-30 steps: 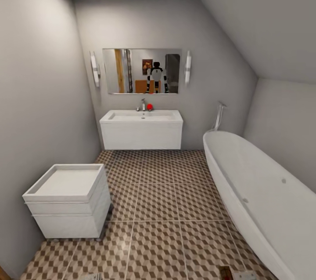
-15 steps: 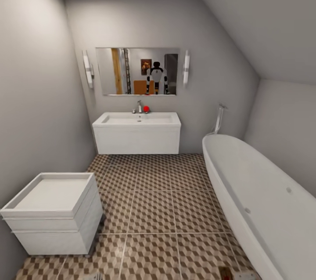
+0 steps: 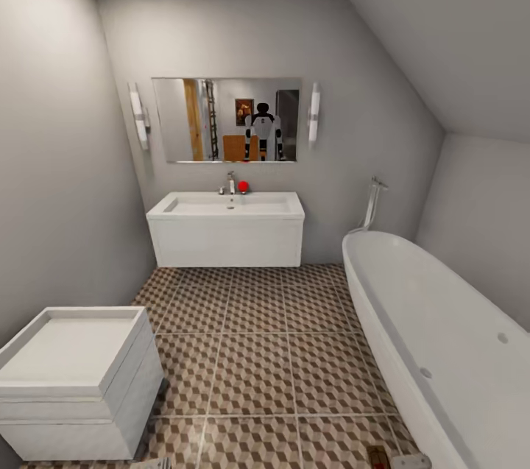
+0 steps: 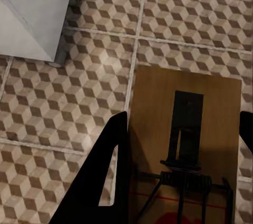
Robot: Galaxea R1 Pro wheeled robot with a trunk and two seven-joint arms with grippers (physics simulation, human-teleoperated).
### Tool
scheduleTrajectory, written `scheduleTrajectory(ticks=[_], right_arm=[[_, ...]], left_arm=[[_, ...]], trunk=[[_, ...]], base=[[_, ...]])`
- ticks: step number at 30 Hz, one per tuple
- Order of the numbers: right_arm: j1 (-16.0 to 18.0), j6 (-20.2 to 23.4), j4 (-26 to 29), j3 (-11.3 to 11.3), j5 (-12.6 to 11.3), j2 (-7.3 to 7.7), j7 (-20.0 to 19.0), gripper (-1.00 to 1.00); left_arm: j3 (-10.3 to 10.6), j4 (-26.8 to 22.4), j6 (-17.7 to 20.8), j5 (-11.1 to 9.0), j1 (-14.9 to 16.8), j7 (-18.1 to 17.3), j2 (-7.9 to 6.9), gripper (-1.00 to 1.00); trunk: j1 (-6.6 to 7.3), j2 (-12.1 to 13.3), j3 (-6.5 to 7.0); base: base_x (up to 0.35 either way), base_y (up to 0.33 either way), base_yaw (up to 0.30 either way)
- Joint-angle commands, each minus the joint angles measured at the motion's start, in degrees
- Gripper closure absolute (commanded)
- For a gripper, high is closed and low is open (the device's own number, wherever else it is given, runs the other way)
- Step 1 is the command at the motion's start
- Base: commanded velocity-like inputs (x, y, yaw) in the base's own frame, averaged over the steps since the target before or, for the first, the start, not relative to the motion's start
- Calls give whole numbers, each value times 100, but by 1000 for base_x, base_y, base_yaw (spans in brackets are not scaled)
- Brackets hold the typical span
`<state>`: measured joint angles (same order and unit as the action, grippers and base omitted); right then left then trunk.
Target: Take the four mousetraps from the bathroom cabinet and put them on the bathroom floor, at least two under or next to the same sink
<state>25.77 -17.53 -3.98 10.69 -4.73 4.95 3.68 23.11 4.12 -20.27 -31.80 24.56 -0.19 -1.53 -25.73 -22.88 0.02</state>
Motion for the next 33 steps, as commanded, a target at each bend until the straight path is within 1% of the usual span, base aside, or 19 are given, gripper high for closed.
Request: scheduleTrajectory(ticks=[1,25,33], right_arm=[[7,-39,-24,49,-72,-3,-16,100],[7,-39,-24,50,-72,-1,-16,100],[7,-39,-24,50,-72,-3,-16,100]], left_arm=[[44,19,-29,-11,5,16,3,100],[44,19,-29,-11,5,14,-5,100],[44,19,-29,-11,5,15,-5,100]], trunk=[[-6,-4,-2],[-6,-4,-2],[-6,-4,-2]], base=[[329,0,0],[329,1,0],[322,101,0]])
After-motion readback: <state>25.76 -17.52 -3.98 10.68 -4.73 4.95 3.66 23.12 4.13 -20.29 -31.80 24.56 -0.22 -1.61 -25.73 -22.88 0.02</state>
